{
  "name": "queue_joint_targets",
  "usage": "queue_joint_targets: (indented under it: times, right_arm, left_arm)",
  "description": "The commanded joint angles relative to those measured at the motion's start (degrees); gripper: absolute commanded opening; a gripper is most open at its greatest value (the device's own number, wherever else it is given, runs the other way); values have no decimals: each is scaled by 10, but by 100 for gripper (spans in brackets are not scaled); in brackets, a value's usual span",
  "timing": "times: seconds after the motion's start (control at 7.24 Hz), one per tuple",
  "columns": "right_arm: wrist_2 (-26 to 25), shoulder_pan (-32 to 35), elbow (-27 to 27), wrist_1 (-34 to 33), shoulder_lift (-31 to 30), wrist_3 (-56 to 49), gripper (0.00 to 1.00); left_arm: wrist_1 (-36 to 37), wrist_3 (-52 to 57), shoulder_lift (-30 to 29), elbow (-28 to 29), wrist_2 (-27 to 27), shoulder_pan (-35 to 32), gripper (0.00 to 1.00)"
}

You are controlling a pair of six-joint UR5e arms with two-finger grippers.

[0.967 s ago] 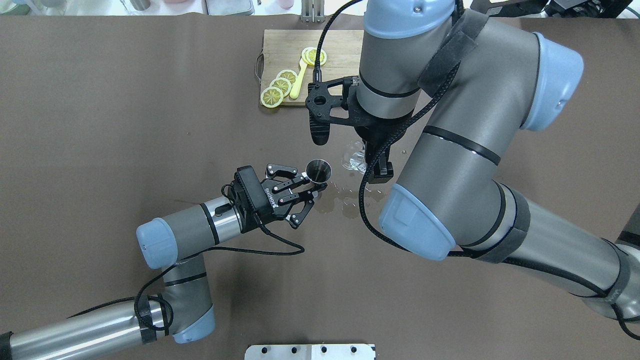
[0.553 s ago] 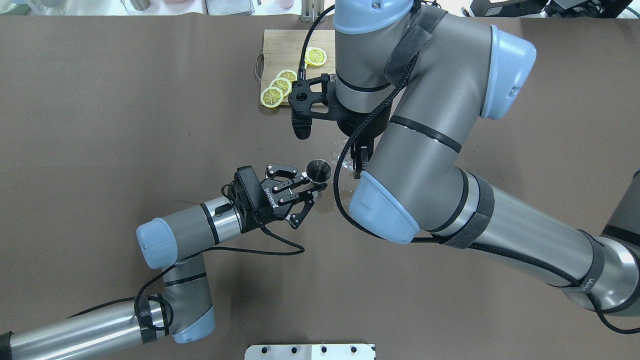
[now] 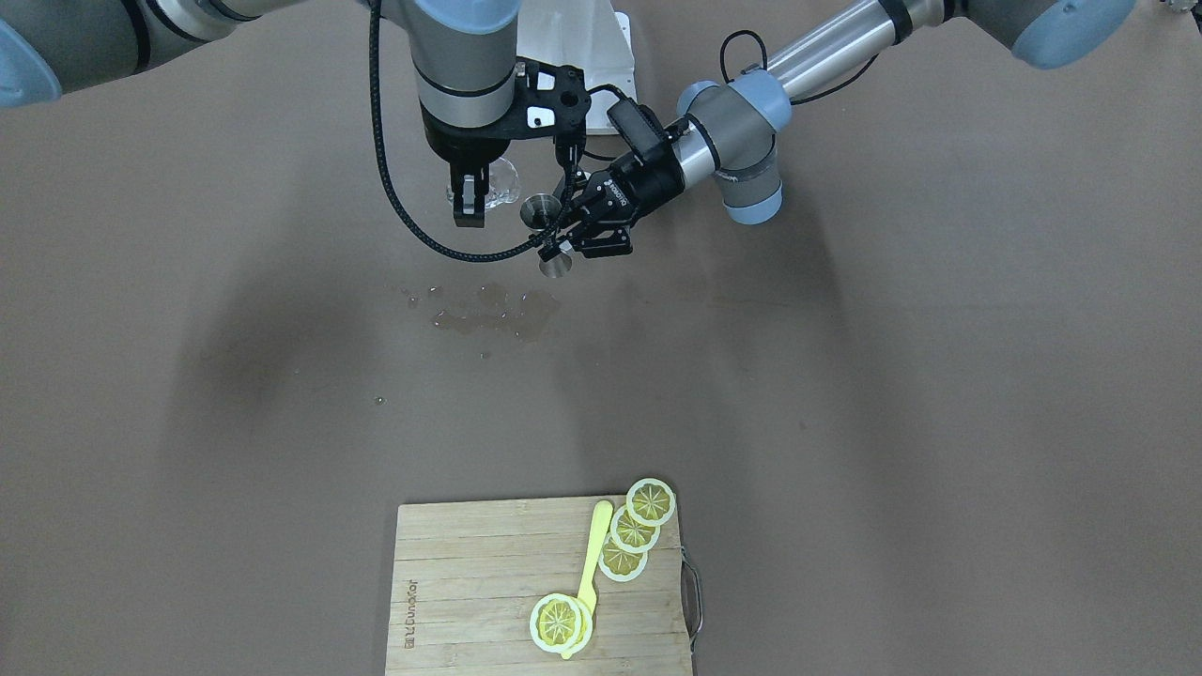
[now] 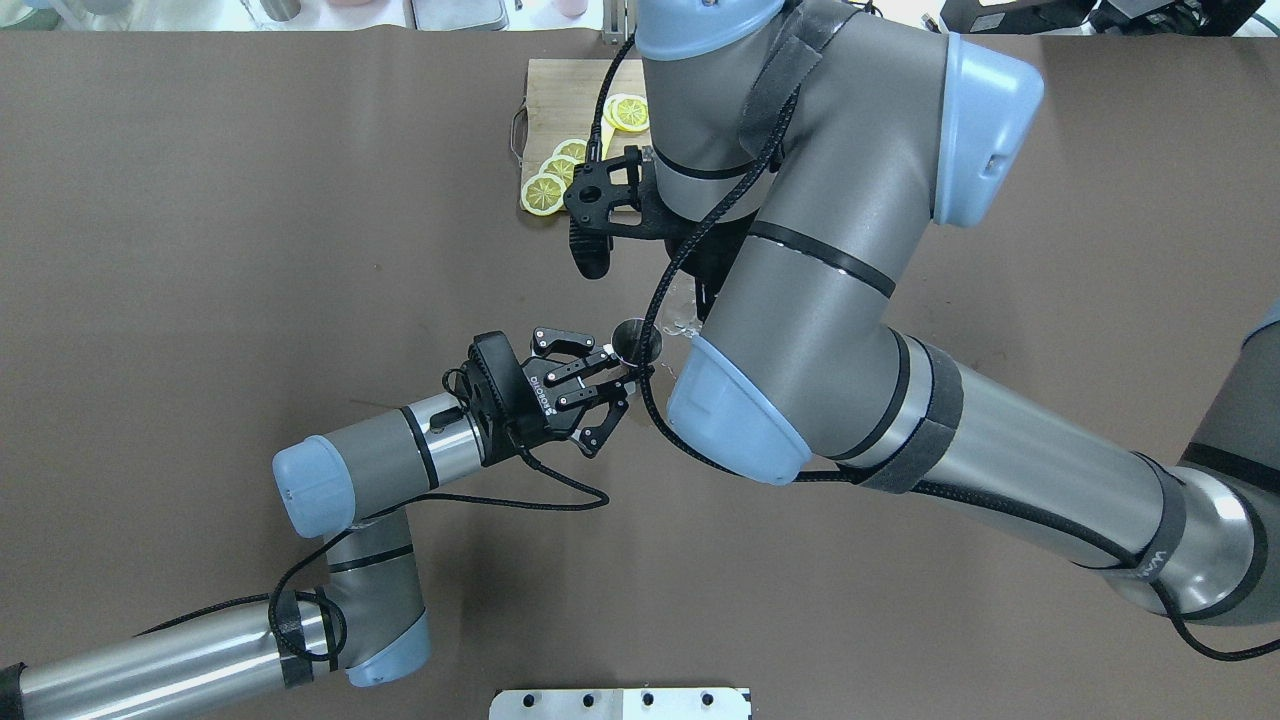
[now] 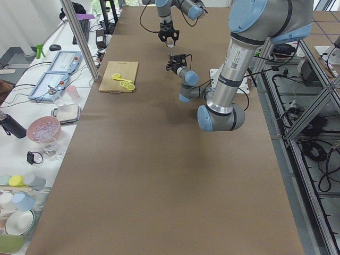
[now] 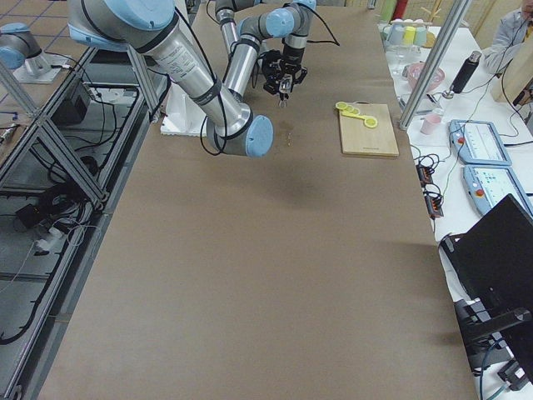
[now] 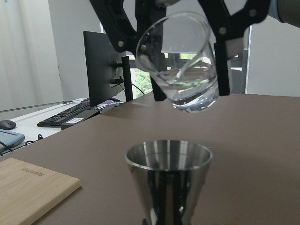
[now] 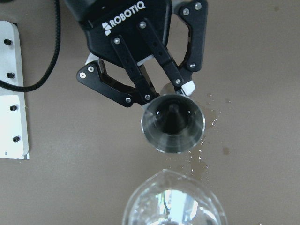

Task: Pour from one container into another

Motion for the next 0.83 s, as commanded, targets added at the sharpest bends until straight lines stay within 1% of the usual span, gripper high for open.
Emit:
queue_joint_targets:
  times: [0.0,0.14,0.41,0.69]
  right_arm:
    - [-17,-11,2,-26,12,-4,0]
    - [-25,-20,2,-25,13,-8,0]
    - [-42,-22,2,-27,14,-48,0]
    - [-50,-23,-1,-28,14,-49,0]
  left_arm:
    - [0,0,0,0,0,0,0]
    - [0,-1,0,-1,-1,0,0]
    - [0,0,0,0,-1,0,0]
    - [0,0,0,0,0,0,0]
